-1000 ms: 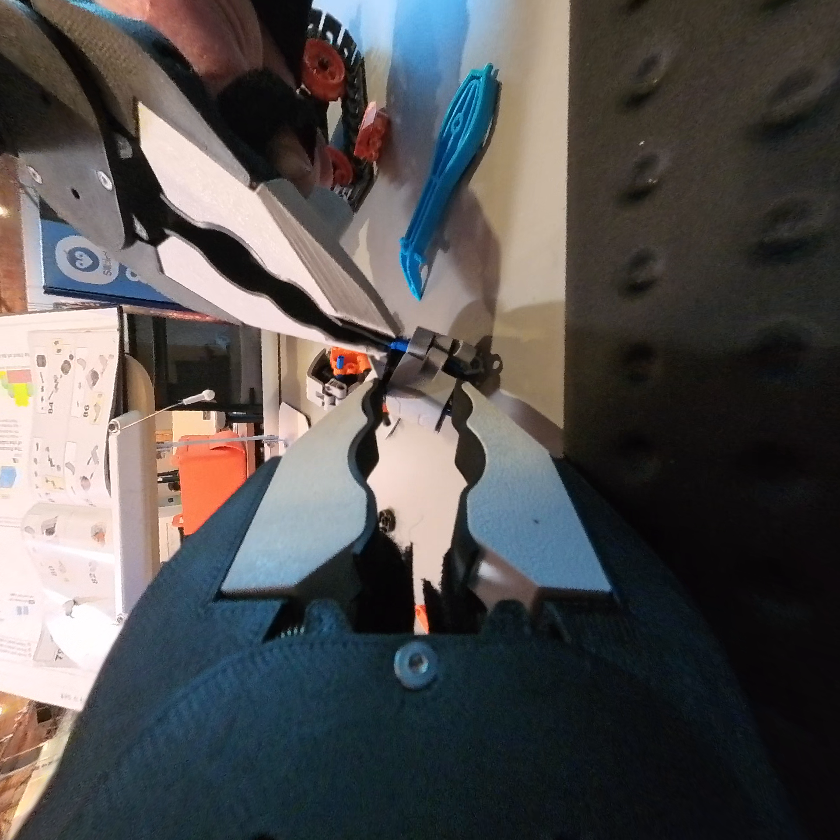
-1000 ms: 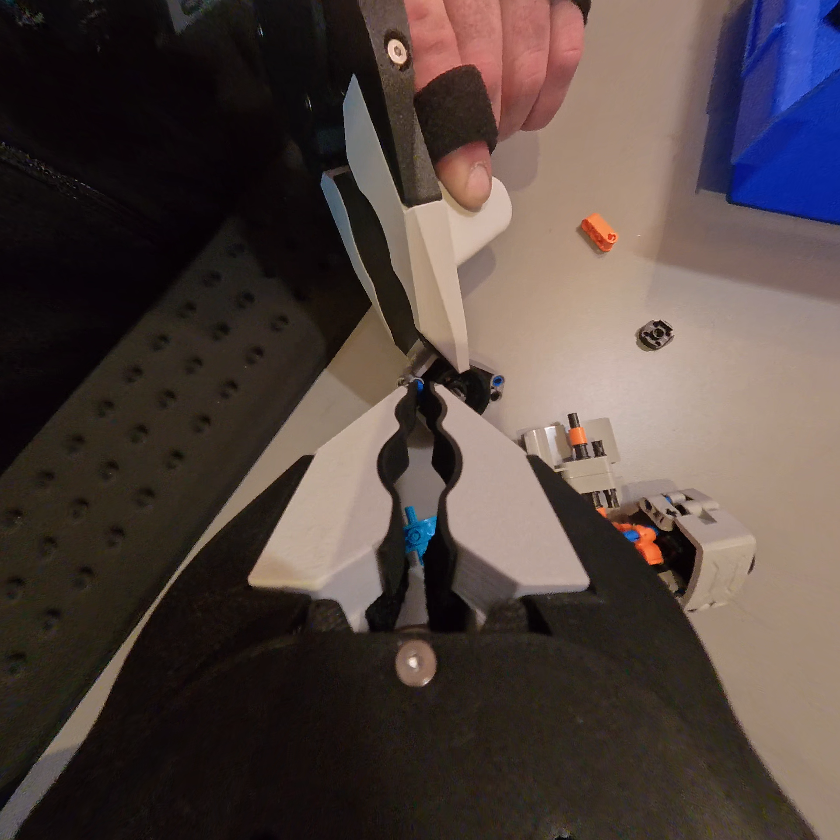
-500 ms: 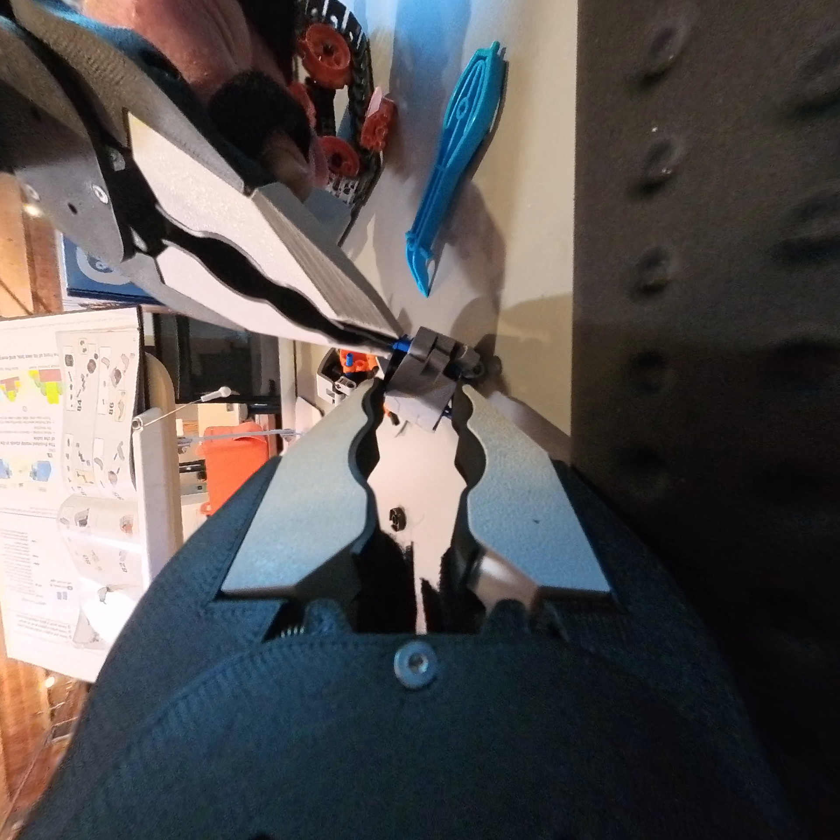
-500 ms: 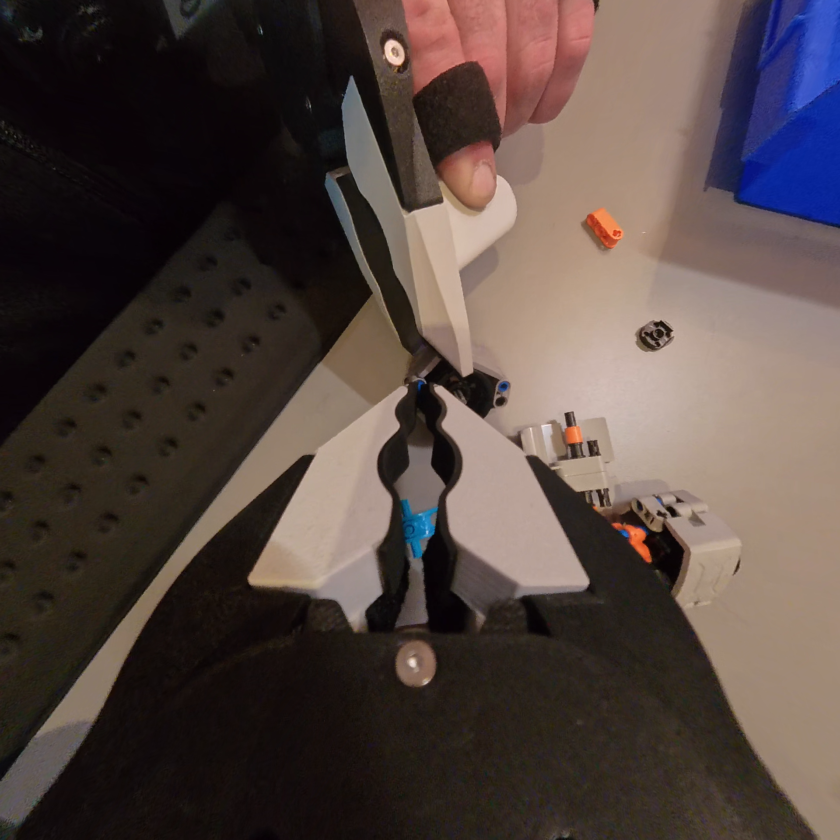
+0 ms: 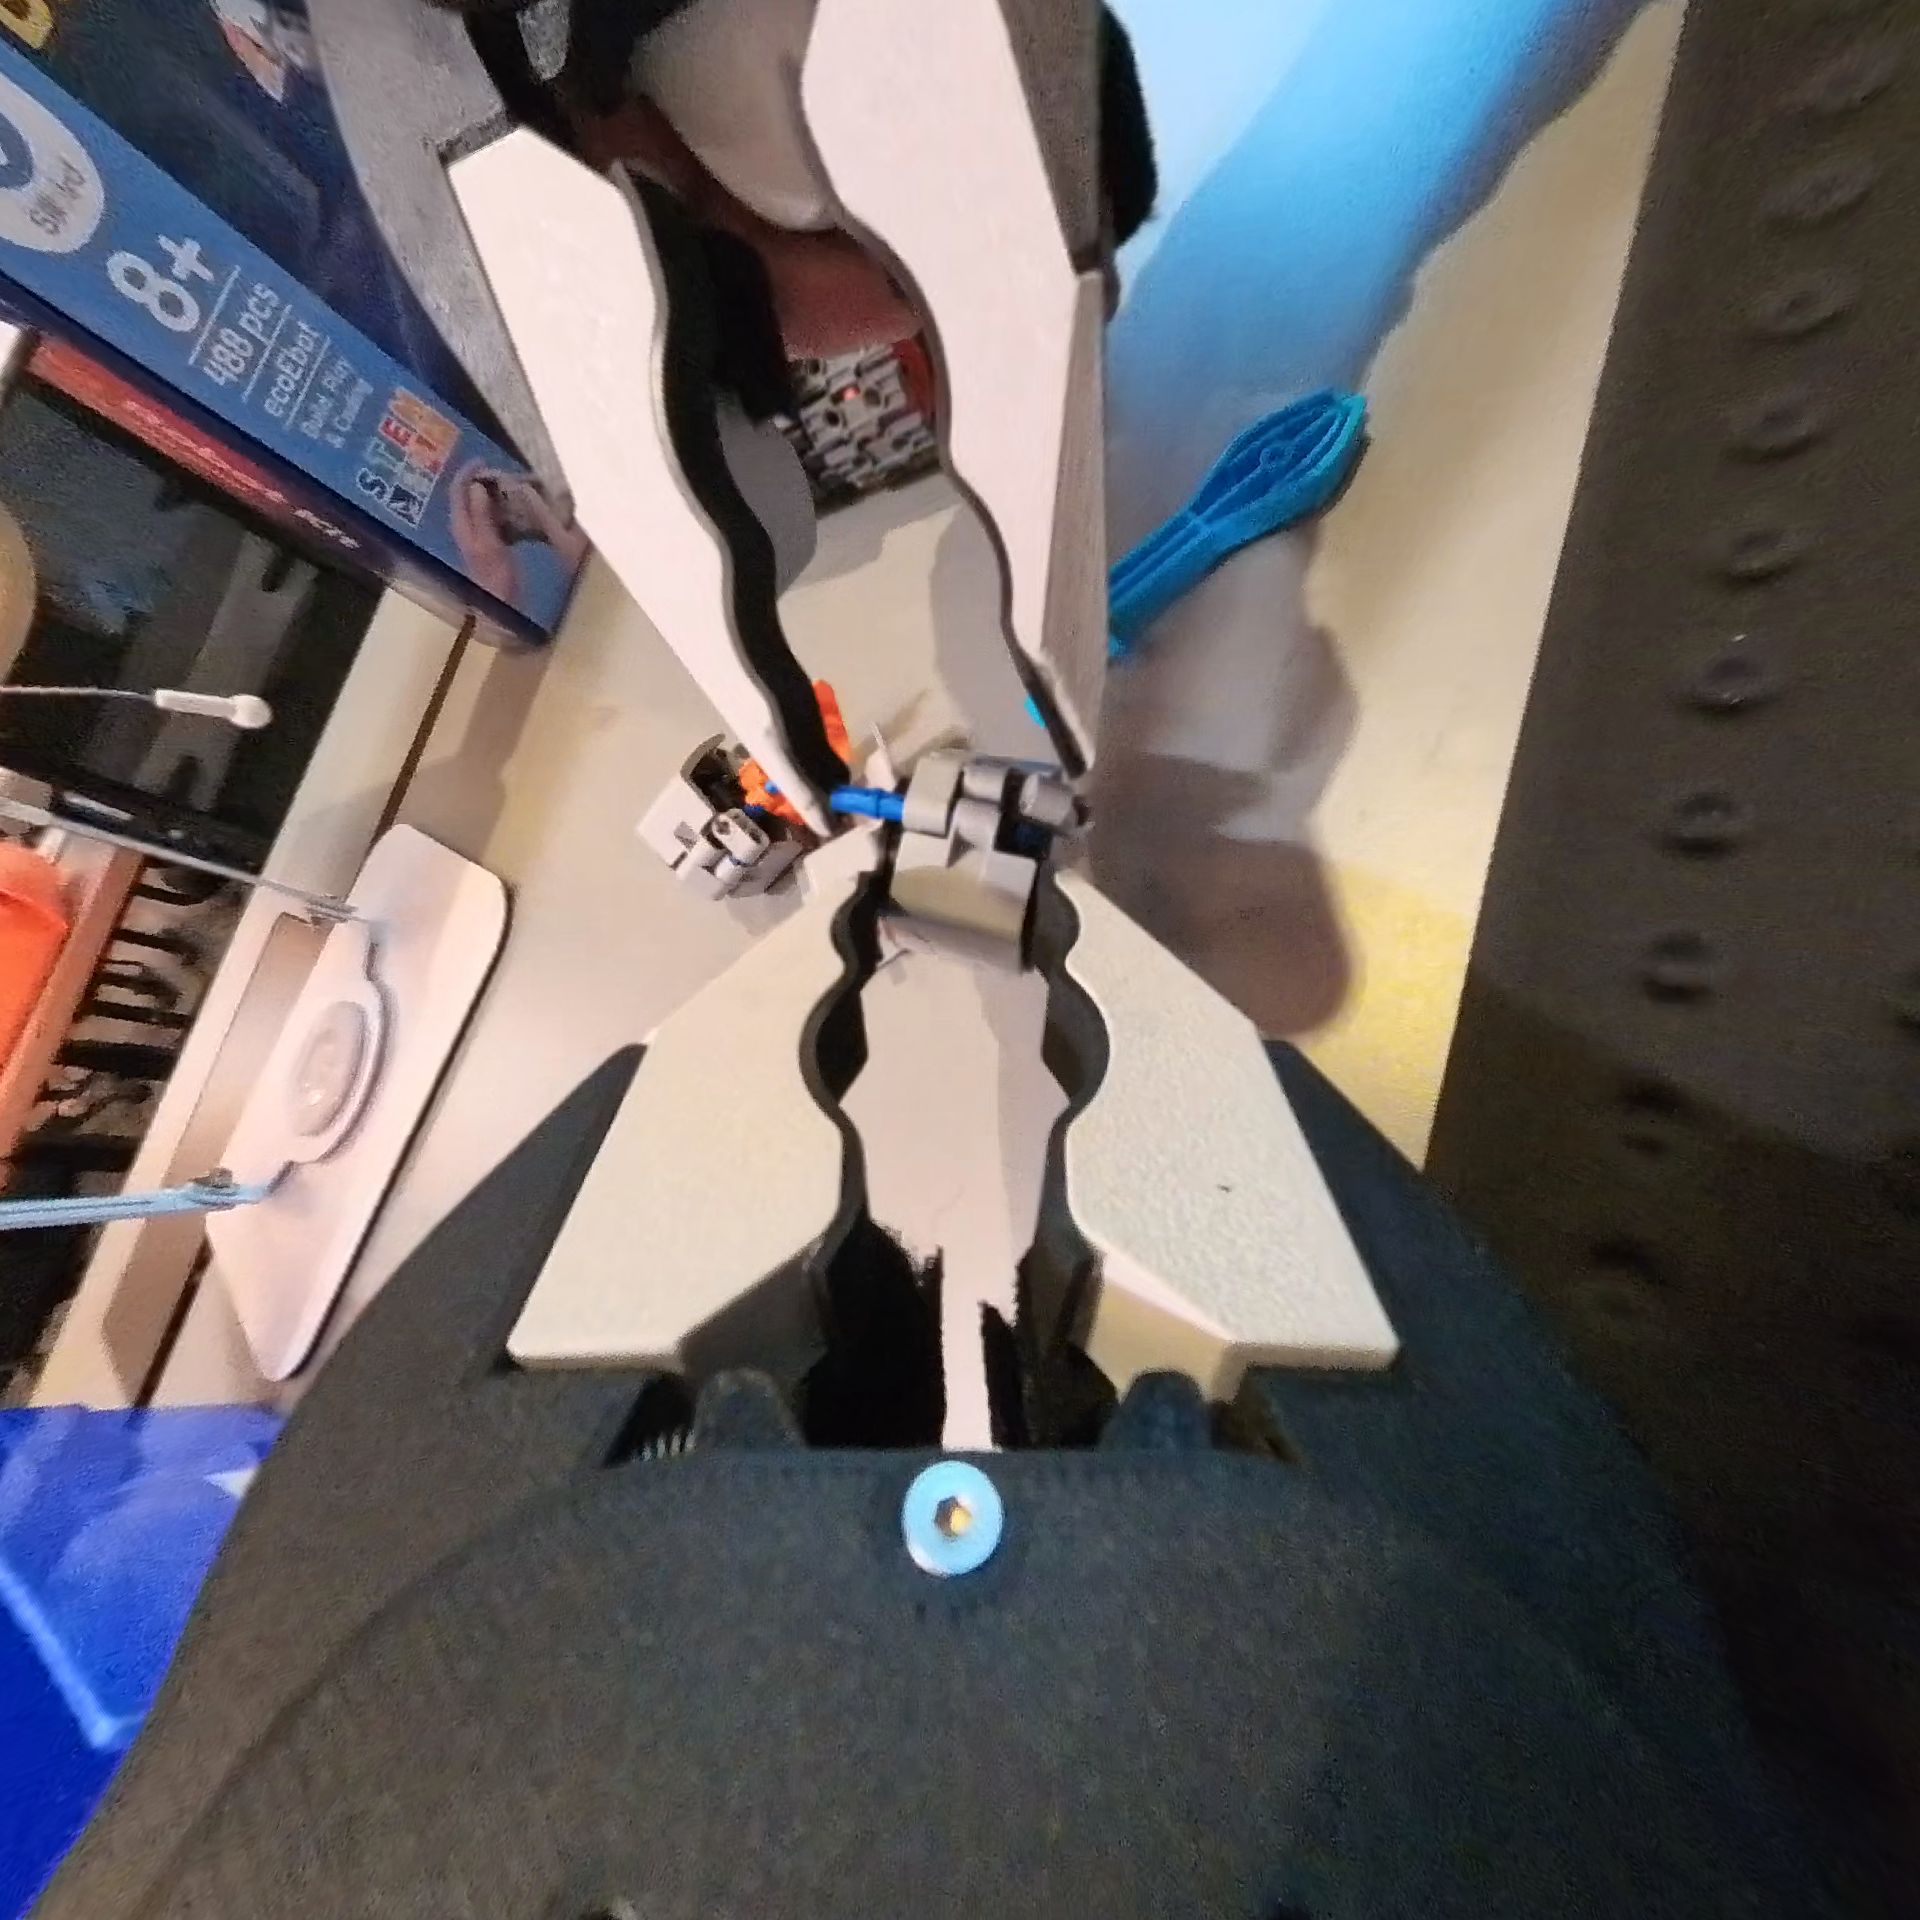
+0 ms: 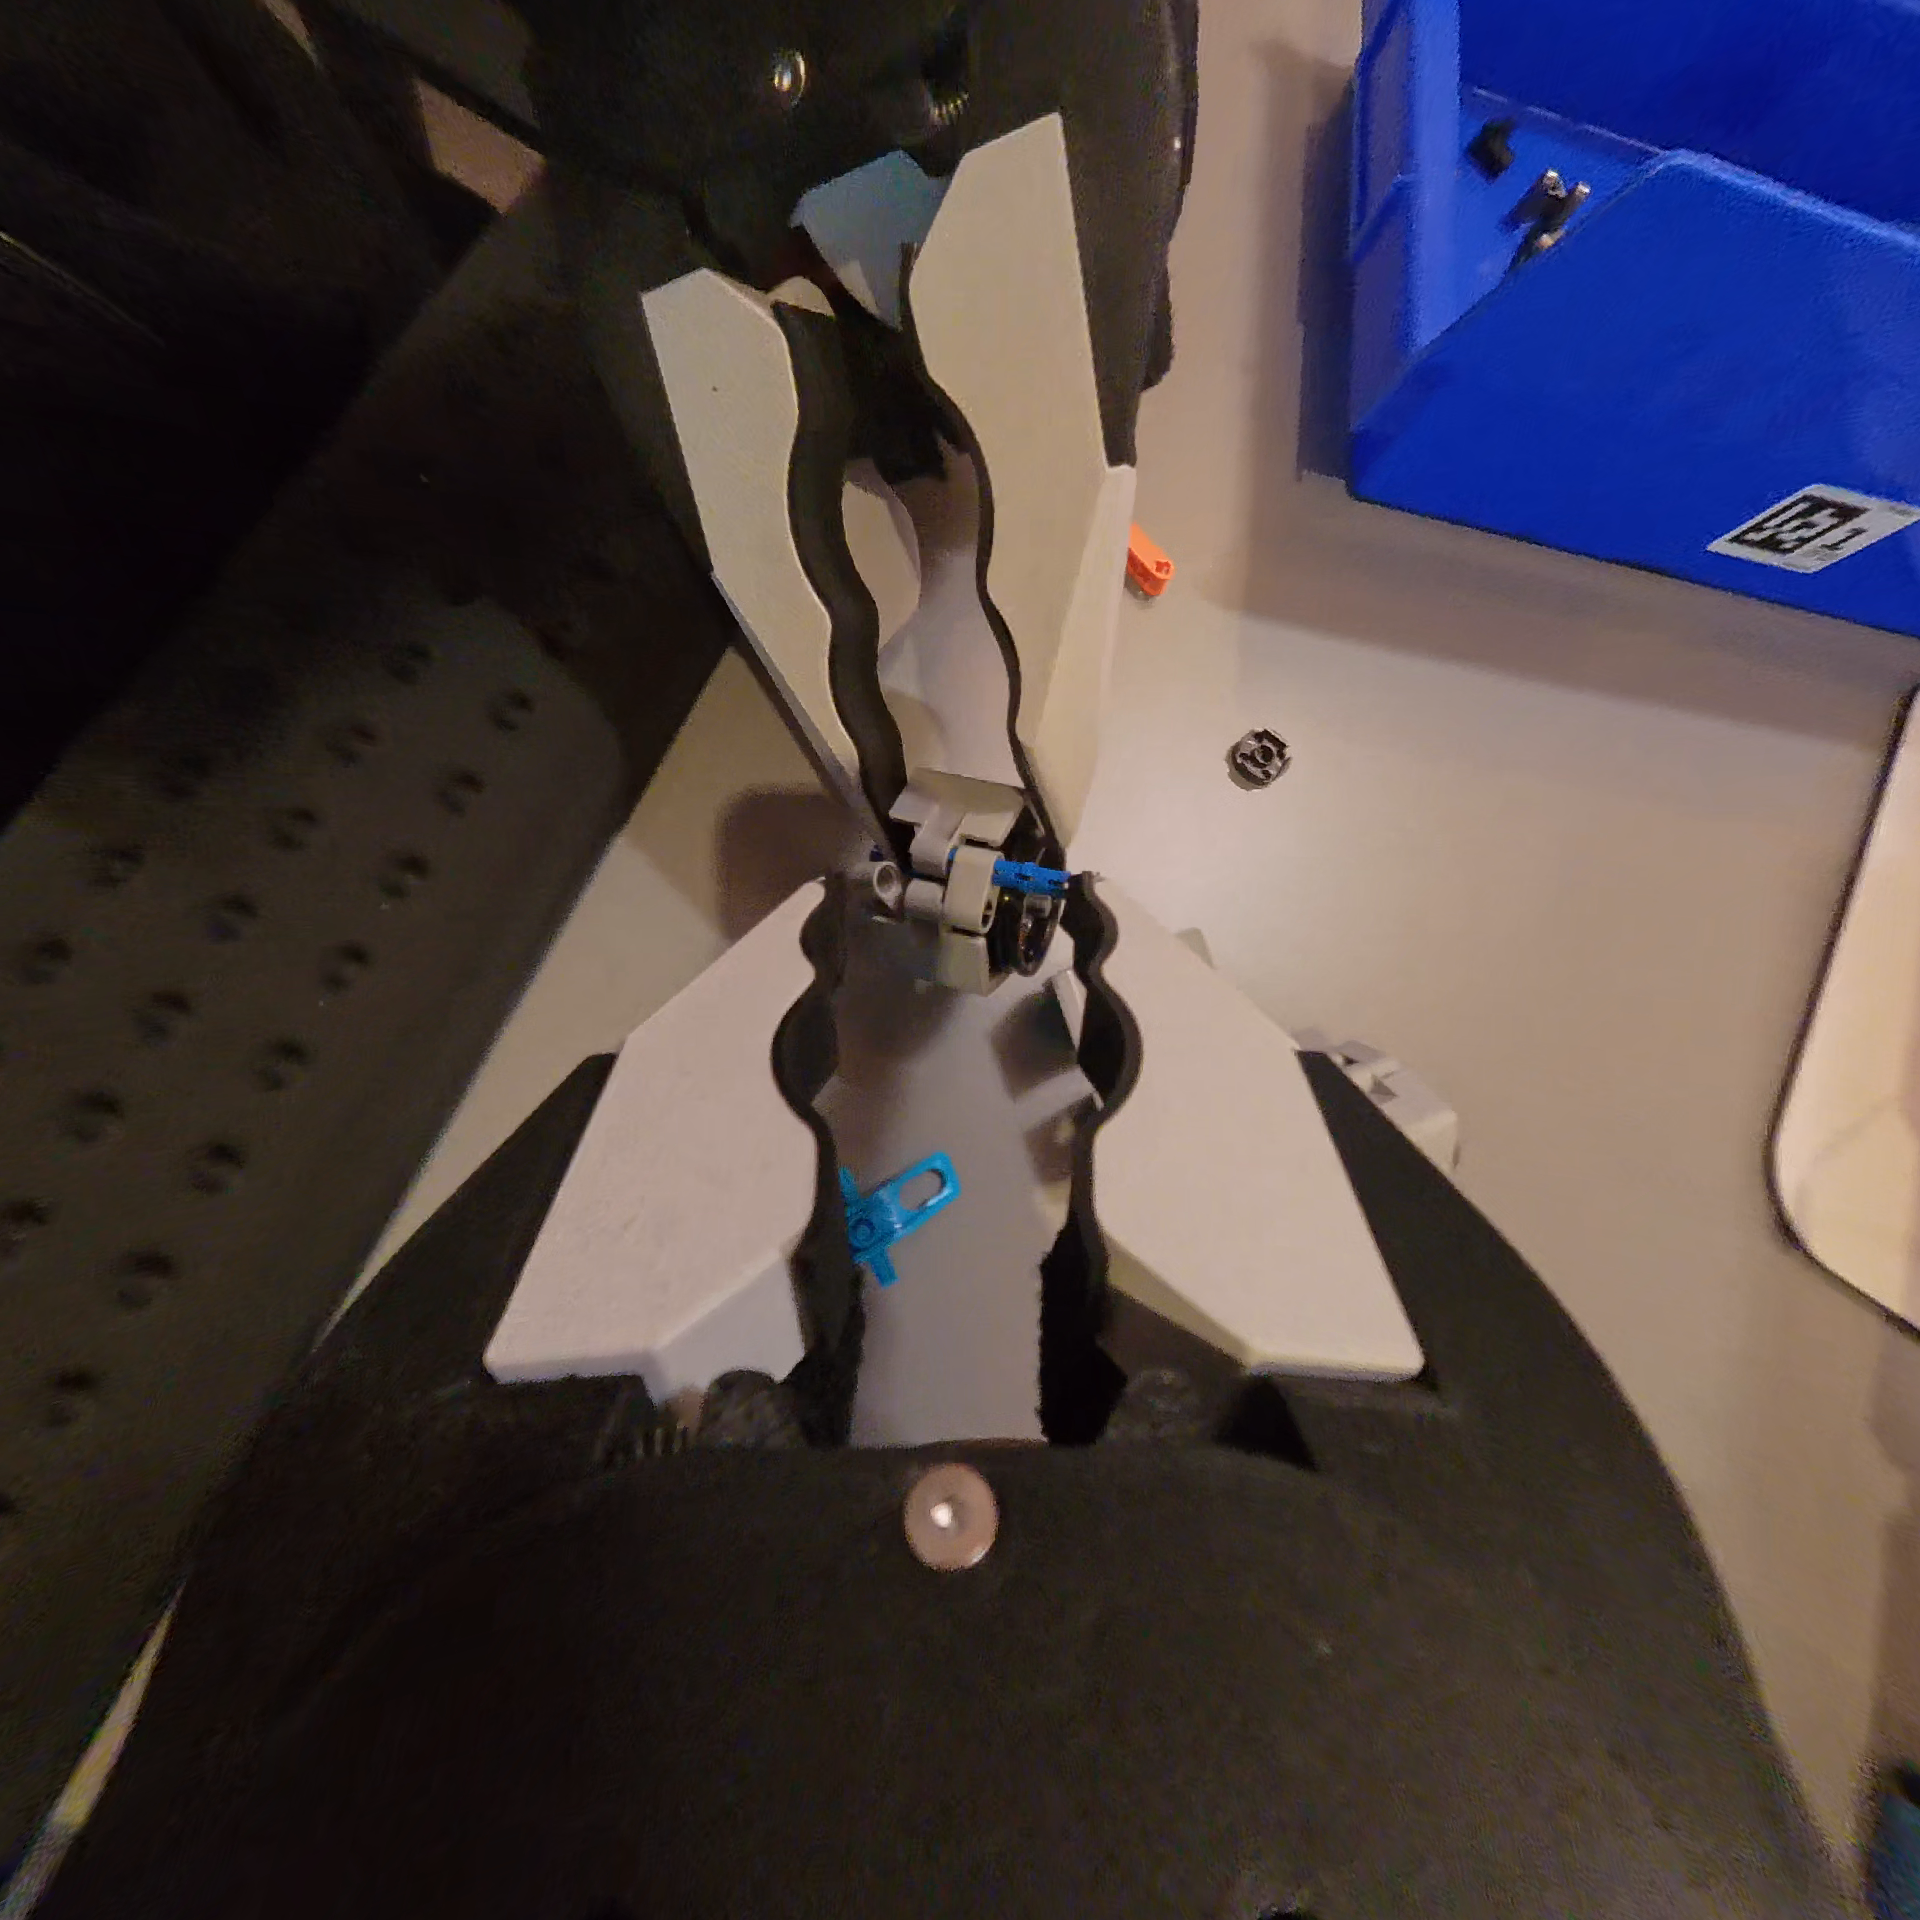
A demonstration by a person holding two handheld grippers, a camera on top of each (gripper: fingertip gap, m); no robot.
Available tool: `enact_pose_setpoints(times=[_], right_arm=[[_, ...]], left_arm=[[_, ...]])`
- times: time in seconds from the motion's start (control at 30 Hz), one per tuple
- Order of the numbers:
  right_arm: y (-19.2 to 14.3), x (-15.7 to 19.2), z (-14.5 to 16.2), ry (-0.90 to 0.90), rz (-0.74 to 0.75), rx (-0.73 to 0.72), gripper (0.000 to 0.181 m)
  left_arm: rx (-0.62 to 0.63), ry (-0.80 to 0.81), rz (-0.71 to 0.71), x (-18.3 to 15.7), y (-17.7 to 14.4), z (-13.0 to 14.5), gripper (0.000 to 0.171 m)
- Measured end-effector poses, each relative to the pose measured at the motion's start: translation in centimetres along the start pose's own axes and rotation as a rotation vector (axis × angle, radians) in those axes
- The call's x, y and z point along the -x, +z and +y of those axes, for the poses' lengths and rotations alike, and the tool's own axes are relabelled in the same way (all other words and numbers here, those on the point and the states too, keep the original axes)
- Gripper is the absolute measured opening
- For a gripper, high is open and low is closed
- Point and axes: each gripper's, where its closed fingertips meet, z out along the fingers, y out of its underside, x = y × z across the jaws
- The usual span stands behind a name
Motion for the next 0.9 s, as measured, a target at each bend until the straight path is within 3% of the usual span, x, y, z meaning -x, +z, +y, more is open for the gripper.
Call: enact_pose_setpoints(times=[0.43,0.67,0.73,0.9], right_arm=[[1.9,0.0,1.6,-0.015,0.126,0.022,0.043],[1.3,0.1,1.1,0.098,0.038,-0.044,0.038],[1.2,-0.2,1.3,0.093,0.050,-0.036,0.046],[1.7,0.6,1.1,0.060,0.016,-0.045,0.040]], left_arm=[[0.019,-0.122,0.098,-0.6,0.9,0.9,0.027],[0.001,-0.122,0.116,-0.9,0.8,0.8,0.027],[0.002,-0.107,0.111,-0.8,0.9,0.8,0.027],[-0.019,-0.096,0.140,-1.3,0.7,0.6,0.027]])
